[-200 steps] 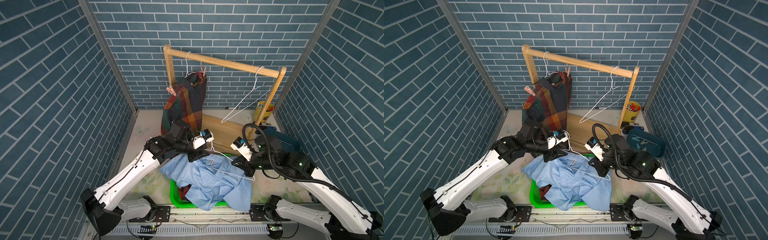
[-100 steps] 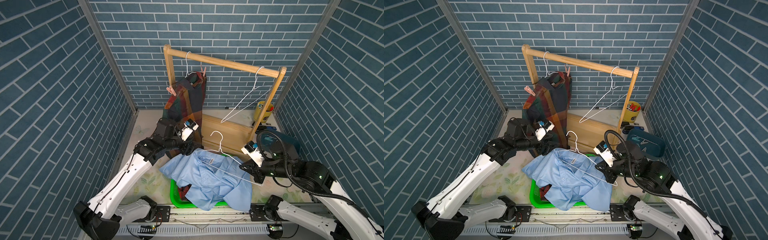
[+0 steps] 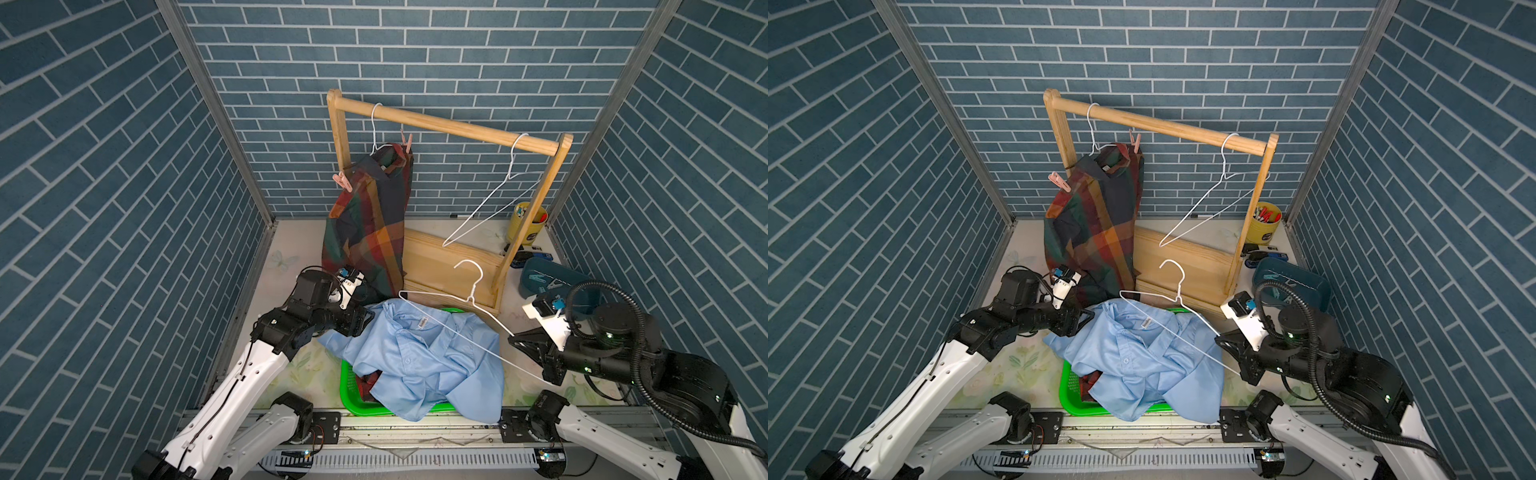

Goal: Remove the clothespins securing long-sleeve shirts to the hanger
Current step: Remove the long-sleeve shirt from the hanger, then move the hanger to the clothesline.

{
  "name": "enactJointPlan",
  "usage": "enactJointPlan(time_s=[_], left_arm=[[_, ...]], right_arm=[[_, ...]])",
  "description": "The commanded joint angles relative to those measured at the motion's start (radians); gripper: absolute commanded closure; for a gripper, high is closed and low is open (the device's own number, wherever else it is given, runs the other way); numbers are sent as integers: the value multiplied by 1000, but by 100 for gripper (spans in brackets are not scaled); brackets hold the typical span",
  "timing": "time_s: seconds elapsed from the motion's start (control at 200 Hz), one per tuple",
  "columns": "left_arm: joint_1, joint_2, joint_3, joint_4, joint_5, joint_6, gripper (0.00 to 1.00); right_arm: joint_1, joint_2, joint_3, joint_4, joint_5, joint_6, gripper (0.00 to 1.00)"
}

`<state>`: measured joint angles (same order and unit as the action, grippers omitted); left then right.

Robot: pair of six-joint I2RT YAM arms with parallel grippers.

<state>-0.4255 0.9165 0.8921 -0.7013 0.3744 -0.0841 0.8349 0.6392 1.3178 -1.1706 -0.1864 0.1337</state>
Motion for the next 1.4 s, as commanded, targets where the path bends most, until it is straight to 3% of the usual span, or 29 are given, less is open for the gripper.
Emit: enactJointPlan(time_s=[0.0,0.125,0.265,0.485,0.69,0.89,1.135,1.395], left_arm=[[-16,61,-8,-61,-25,-49,27],[-83,132,-31,-41,-54,-58,27],[-236,188,-31,-19,-133,-77,27],[-418,217,-89,43,-189,-167,27],[-531,261,-158,133,-215,-227,27],[-539,286,-223,264,-148,-243,27],[-539,281,-240,271,-158,-219,27],[-540,225,-236,258,-183,-215,27]], right_arm=[[-2,-11,44,-35,17,10,100],[-2,-1,90,-23,9,11,100],[-2,57,166,-3,33,-2,100],[-2,235,322,39,93,-19,100],[-2,397,474,94,209,4,100],[-2,579,633,94,209,4,100],[-2,805,873,94,209,4,100],[-2,854,983,94,209,4,100]])
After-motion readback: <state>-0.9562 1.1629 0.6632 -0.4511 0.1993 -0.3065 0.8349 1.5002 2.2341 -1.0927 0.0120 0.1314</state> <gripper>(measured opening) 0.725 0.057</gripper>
